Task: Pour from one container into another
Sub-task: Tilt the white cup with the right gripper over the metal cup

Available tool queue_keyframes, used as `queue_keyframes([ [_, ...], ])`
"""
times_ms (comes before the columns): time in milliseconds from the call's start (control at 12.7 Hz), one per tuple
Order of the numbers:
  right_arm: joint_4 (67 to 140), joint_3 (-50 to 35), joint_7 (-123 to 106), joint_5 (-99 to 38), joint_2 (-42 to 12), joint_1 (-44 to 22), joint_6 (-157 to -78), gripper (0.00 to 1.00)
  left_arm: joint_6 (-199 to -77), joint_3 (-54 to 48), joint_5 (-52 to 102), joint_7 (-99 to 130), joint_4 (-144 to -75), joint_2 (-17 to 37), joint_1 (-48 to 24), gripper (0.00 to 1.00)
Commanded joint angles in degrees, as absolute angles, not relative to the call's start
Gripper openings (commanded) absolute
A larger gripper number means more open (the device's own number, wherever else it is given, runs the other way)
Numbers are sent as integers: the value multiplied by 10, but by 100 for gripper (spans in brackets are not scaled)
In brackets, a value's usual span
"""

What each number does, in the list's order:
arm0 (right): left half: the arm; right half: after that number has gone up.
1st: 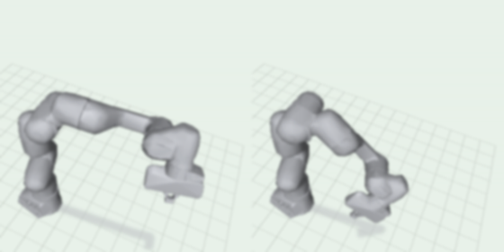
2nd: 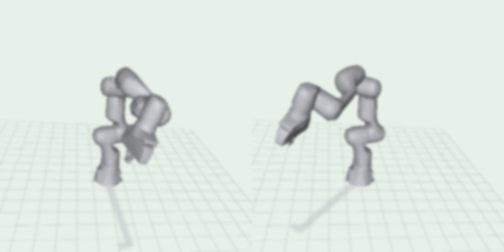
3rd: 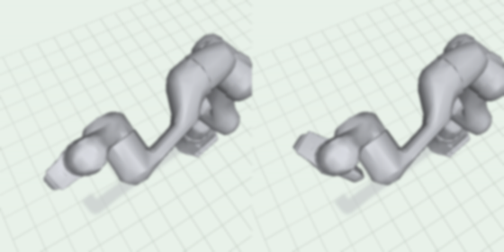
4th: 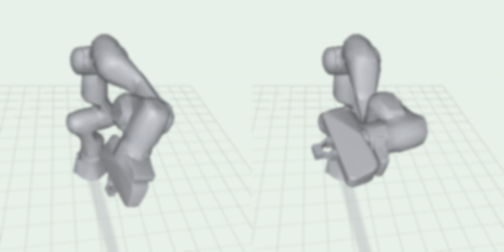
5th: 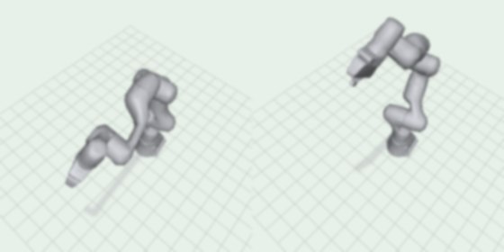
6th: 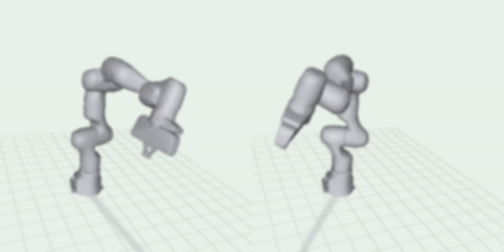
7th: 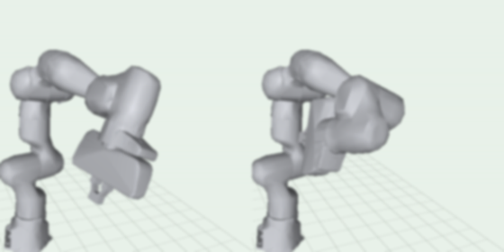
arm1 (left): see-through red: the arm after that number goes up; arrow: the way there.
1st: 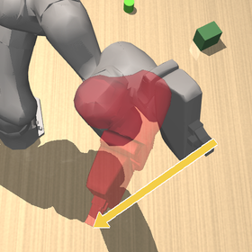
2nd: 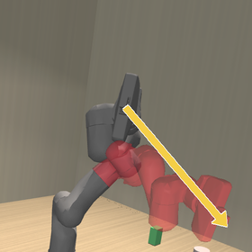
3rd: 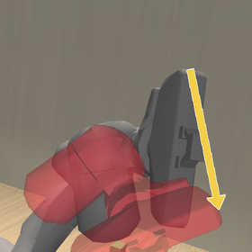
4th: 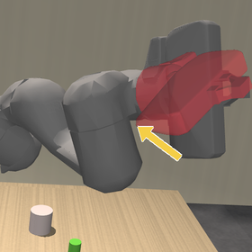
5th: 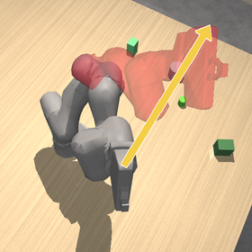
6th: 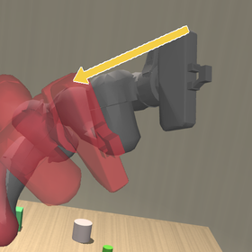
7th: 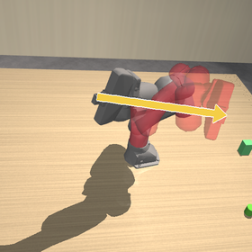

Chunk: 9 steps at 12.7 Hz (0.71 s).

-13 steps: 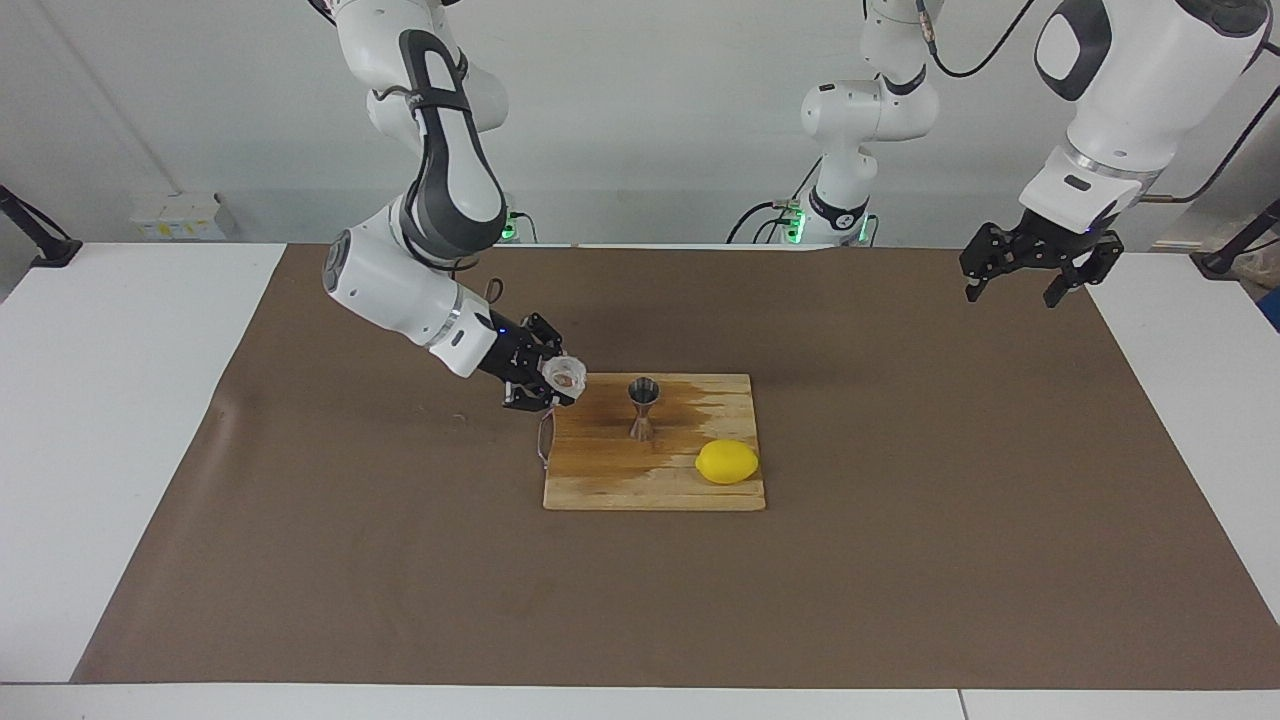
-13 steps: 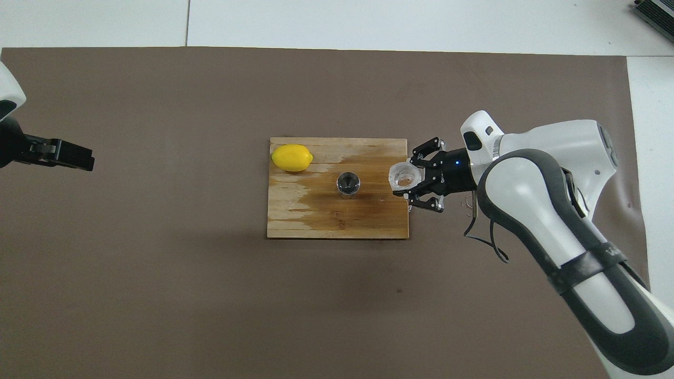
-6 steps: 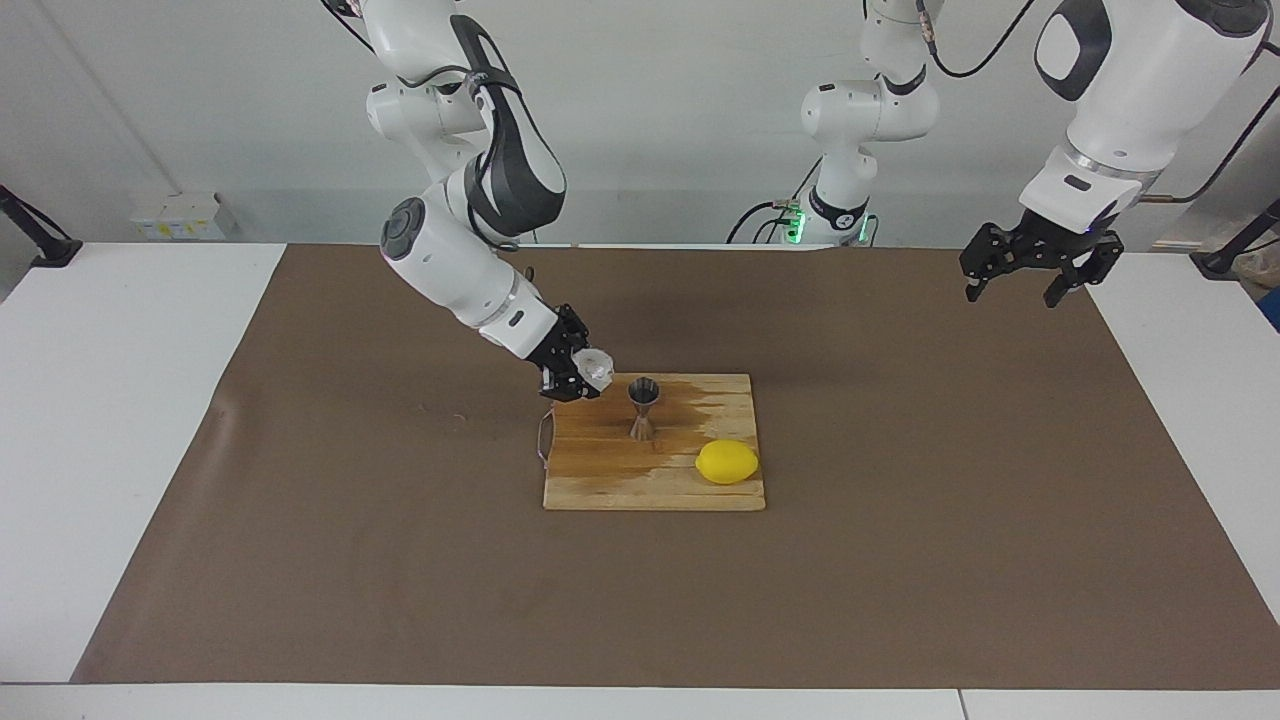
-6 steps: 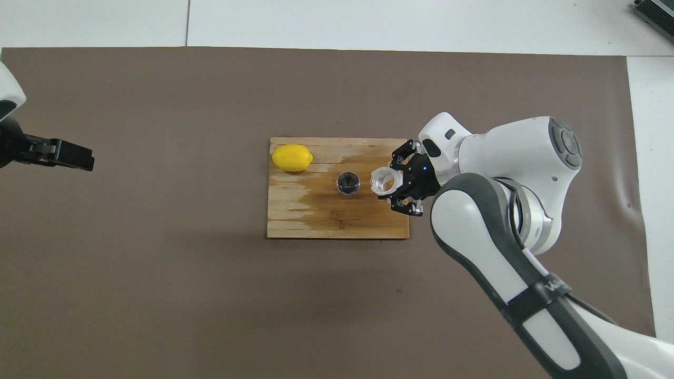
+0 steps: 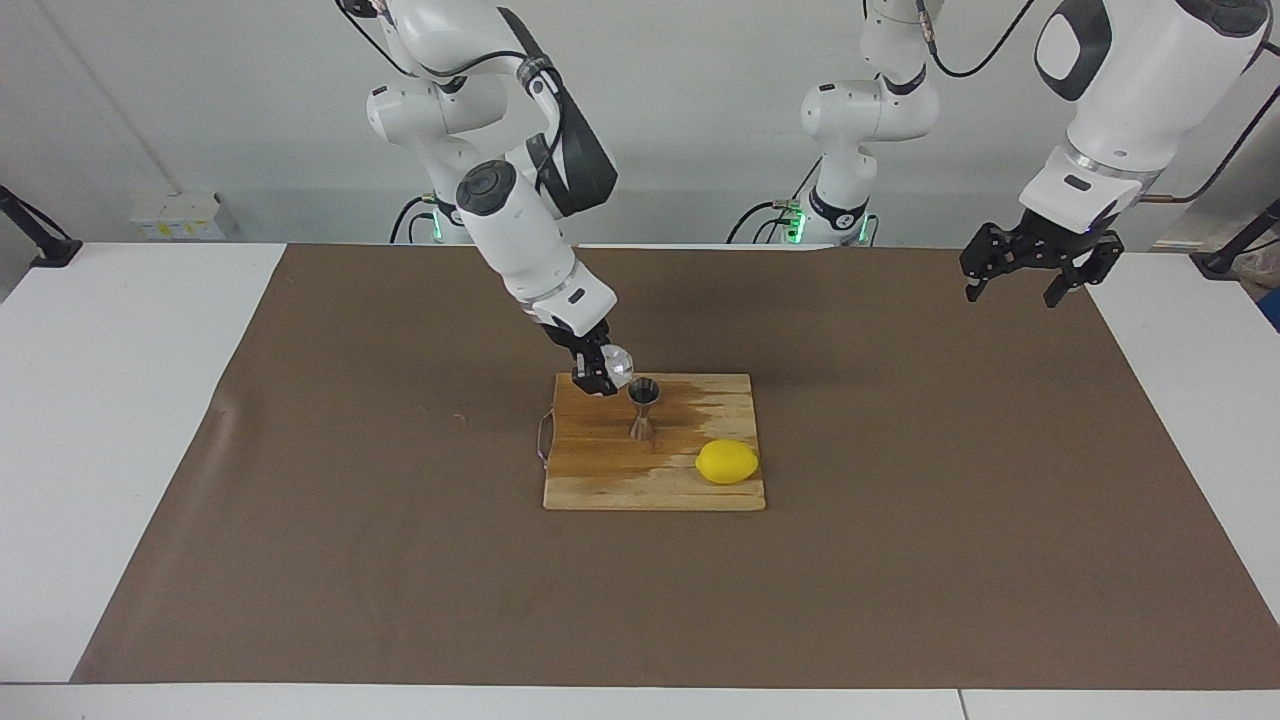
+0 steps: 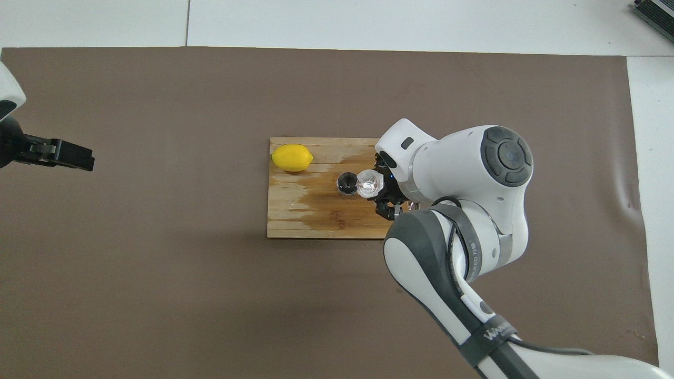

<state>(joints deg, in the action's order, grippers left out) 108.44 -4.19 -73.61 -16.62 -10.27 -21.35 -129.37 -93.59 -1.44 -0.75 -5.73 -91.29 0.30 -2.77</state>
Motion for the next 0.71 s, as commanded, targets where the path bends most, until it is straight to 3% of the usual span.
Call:
queue_keyframes([
  [0,1066,-42,-687,-116,-108,-215,-1295,1,-932,-10,-12,-52,-924,-9,-33,100],
  [631,1054,-42,-557,82,-108,-265,-1291,1,-932,-10,-12,-52,-924,-9,-33,100],
])
